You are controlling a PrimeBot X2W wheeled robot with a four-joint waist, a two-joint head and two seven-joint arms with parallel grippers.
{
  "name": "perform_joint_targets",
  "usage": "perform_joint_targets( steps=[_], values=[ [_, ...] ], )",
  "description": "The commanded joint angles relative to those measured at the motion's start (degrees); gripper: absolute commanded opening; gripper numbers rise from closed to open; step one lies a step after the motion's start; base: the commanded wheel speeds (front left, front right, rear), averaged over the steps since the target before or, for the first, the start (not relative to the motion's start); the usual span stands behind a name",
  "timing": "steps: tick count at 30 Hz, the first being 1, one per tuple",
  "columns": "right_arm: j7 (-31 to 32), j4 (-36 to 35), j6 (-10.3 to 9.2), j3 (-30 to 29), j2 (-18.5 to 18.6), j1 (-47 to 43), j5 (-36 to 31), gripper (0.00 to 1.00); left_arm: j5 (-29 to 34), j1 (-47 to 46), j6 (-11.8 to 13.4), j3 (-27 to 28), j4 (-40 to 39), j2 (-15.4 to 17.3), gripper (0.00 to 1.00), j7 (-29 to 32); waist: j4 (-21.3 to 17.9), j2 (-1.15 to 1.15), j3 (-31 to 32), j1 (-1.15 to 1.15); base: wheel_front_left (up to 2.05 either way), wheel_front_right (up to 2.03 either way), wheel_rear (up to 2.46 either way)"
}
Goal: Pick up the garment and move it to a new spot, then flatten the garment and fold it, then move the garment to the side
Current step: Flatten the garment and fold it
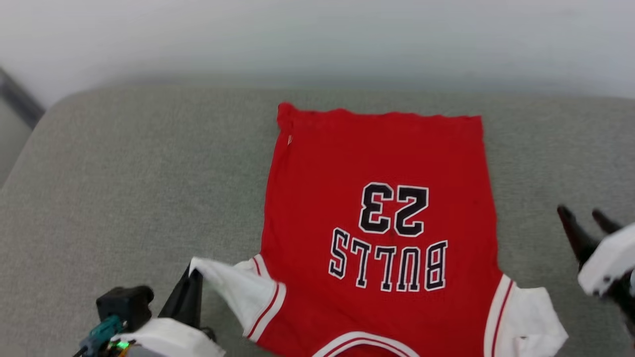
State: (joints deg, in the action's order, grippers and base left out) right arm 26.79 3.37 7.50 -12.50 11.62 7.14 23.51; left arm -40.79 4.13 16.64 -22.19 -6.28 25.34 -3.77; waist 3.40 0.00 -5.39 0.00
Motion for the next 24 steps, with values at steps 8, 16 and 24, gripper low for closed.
perform_joint_targets(
  steps=[8, 16, 24],
  values=[
    [4.39, 17.3, -0.02, 1.39, 8.27, 25.59, 1.26, 1.0, 2.86, -10.0, -3.0, -2.09, -2.97, -3.31, 0.0, -3.72, 8.51, 0.0, -14.37, 0.0, 0.0, 0.0, 0.0],
    [14.61, 25.76, -0.01, 3.79, 14.48, 42.32, -1.11, 1.0, 3.7, -16.64, -6.64, -4.44, -2.36, -6.55, 0.0, -6.49, 13.65, 0.0, -22.83, 0.0, 0.0, 0.0, 0.0],
    [23.18, 31.69, -0.02, 2.37, 13.6, 50.71, -5.77, 1.0, 4.44, -20.58, -9.13, -5.7, -0.32, -7.93, 0.0, -8.13, 15.53, 0.0, -28.03, 0.0, 0.0, 0.0, 0.0]
  ],
)
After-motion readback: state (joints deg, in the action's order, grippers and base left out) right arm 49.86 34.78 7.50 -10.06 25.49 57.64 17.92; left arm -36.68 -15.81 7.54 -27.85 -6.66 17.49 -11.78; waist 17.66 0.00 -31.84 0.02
